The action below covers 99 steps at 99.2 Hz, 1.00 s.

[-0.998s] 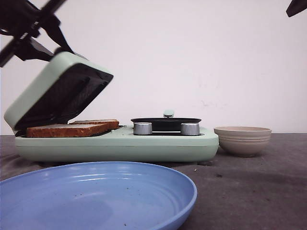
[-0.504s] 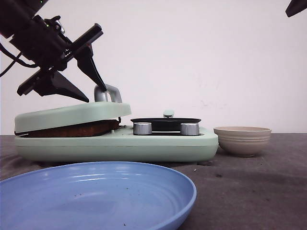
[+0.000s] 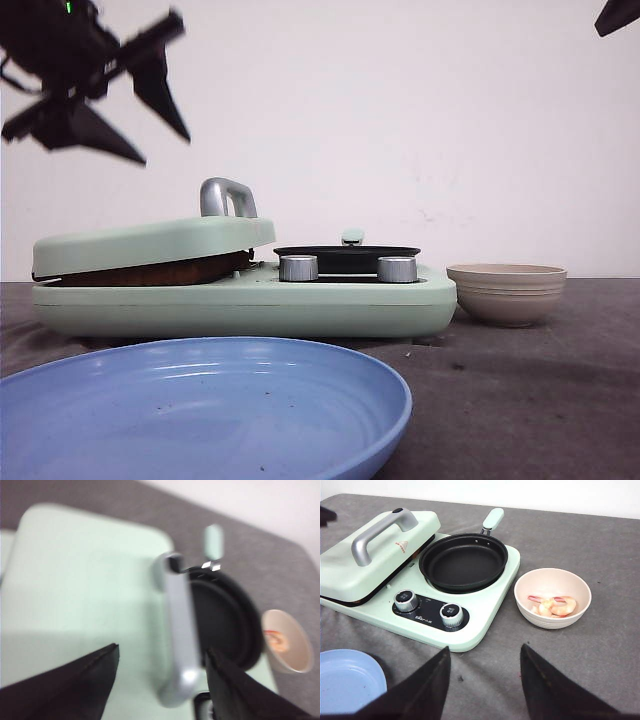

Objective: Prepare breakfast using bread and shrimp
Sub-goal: 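Release the handle and raise the left gripper away from the press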

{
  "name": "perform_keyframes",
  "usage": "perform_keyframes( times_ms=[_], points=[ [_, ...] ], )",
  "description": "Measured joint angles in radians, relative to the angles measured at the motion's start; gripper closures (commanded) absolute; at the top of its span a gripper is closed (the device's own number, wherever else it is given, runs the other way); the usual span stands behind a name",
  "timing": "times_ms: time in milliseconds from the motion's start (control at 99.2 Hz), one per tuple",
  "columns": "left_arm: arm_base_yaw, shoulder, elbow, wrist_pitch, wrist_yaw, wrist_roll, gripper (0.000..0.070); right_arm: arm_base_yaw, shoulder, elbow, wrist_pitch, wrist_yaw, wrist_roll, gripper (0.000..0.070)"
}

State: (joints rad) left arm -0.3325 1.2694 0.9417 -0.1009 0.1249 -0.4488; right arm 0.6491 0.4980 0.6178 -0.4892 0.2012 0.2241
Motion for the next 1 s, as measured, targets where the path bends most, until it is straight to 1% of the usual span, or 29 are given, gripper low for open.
perform_keyframes(
  times_ms=[292,454,786,998],
  points=[
    [0.005,-0.21,0.0,-0.002,-0.039,0.118,0.0386,0.0,0.0,0.0,0.0,0.0,0.0,0.0436],
    [0.015,-0.334,0.002,-0.039,-0.079,0.192,0.0385,0.0,0.0,0.0,0.002,0.0,0.0,0.0435],
    [0.014,-0.534,0.002,-0.202,-0.286,0.407,0.0385,0.0,0.0,0.0,0.031,0.0,0.012,0.0434],
    [0.014,-0.62,0.002,-0.271,-0.378,0.494,0.0385,-0.003,0.015,0.002,0.031,-0.014,0.058,0.0434]
  ],
)
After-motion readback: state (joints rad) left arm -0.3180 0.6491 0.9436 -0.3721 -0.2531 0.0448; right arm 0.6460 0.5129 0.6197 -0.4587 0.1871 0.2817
